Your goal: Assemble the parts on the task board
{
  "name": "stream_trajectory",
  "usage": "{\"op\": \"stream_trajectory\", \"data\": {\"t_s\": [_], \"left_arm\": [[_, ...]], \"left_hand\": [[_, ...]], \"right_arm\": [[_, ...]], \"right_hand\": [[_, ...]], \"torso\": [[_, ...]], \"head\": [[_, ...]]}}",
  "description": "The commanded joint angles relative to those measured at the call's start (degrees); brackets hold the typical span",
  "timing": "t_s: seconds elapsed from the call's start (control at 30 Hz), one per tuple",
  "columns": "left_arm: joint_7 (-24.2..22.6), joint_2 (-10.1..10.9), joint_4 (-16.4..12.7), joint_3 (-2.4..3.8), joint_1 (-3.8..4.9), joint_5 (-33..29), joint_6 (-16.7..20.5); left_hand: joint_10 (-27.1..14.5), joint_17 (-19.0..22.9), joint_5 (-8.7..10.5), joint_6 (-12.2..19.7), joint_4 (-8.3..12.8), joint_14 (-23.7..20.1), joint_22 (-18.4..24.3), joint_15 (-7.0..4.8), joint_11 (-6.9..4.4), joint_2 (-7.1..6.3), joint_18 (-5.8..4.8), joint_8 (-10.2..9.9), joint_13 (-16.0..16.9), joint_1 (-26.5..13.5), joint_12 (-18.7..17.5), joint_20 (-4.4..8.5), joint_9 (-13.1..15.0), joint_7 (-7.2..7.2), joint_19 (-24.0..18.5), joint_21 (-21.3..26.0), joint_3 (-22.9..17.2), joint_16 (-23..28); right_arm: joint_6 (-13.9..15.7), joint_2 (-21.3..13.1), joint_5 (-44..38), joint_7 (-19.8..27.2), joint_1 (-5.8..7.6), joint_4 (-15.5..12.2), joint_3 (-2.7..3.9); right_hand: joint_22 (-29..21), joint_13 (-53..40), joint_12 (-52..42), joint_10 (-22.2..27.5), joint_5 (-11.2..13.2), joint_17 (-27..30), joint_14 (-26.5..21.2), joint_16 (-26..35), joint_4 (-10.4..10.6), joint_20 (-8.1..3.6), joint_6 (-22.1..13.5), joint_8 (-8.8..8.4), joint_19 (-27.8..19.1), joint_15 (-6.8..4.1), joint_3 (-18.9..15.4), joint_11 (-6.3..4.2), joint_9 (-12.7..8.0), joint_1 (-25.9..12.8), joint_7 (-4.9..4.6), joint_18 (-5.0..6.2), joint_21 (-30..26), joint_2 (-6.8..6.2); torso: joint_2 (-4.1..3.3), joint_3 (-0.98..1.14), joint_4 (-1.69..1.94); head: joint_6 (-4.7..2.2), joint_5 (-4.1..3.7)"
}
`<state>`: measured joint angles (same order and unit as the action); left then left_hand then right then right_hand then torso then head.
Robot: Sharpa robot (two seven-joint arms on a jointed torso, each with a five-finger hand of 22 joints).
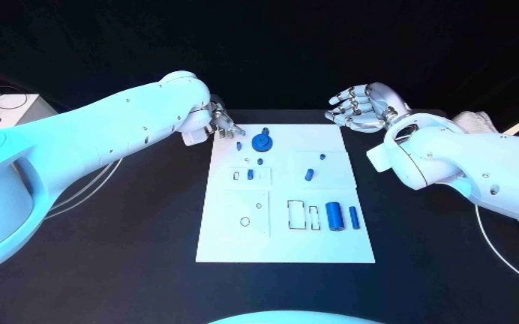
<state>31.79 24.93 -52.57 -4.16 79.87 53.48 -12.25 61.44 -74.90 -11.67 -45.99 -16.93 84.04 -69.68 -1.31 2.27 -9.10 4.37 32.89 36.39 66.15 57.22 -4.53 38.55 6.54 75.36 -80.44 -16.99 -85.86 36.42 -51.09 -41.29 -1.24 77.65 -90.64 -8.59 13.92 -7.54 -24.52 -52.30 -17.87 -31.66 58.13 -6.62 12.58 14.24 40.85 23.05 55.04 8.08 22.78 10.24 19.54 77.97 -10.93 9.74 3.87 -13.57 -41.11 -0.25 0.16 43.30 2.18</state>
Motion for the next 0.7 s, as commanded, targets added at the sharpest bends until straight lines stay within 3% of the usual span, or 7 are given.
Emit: {"op": "stream_trajectory", "data": {"t_s": [0.03,0.37,0.7], "left_arm": [[-0.8,-0.6,0.8,-0.1,0.03,-0.7,-3.0],[-0.7,-1.3,2.3,-0.39,-0.04,-1.0,-4.3],[-1.0,-1.7,2.8,-0.7,-0.19,-1.4,-5.6]], "left_hand": [[-0.1,-8.2,0.37,-0.3,0.1,3.0,0.0,0.28,0.16,-0.09,0.24,-0.4,0.0,-0.8,0.3,-0.47,-0.1,0.17,0.1,-0.2,0.4,-0.4],[-0.2,-8.2,0.33,-0.4,0.1,3.0,0.0,0.29,0.16,0.31,0.25,-0.4,-0.1,-1.1,0.4,-0.51,-0.3,0.16,0.1,-0.2,0.5,-0.4],[-0.2,-8.3,0.26,-0.8,0.2,3.0,-0.1,0.27,0.09,0.87,0.25,-0.3,-0.1,-0.8,0.6,-0.53,-0.6,0.06,0.1,-0.2,0.3,-0.5]], "right_arm": [[-0.3,0.1,-0.2,0.9,-0.02,-0.2,0.02],[-0.3,0.1,-0.2,0.9,-0.02,-0.2,0.02],[-0.3,0.2,-0.2,0.9,-0.02,-0.2,0.02]], "right_hand": [[0.0,0.0,0.2,0.0,-0.3,0.0,-0.3,0.3,-0.2,0.05,-0.2,0.2,-0.5,-0.15,0.0,0.2,-0.1,-0.2,-3.3,0.73,-0.2,0.15],[-0.1,0.1,0.2,0.0,-0.3,0.1,-0.3,0.3,-0.2,0.05,-0.3,0.2,-0.5,-0.15,0.0,0.2,-0.1,-0.2,-3.3,0.73,-0.2,0.15],[-0.1,0.1,0.2,0.0,-0.3,0.1,-0.3,0.3,-0.2,0.05,-0.3,0.2,-0.5,-0.15,0.0,0.2,-0.1,-0.2,-3.3,0.73,-0.2,0.15]], "torso": [[-0.01,0.01,-0.02],[0.05,0.07,0.11],[0.02,0.05,-0.01]], "head": [[0.03,-0.07],[0.09,-0.19],[0.18,-0.11]]}}
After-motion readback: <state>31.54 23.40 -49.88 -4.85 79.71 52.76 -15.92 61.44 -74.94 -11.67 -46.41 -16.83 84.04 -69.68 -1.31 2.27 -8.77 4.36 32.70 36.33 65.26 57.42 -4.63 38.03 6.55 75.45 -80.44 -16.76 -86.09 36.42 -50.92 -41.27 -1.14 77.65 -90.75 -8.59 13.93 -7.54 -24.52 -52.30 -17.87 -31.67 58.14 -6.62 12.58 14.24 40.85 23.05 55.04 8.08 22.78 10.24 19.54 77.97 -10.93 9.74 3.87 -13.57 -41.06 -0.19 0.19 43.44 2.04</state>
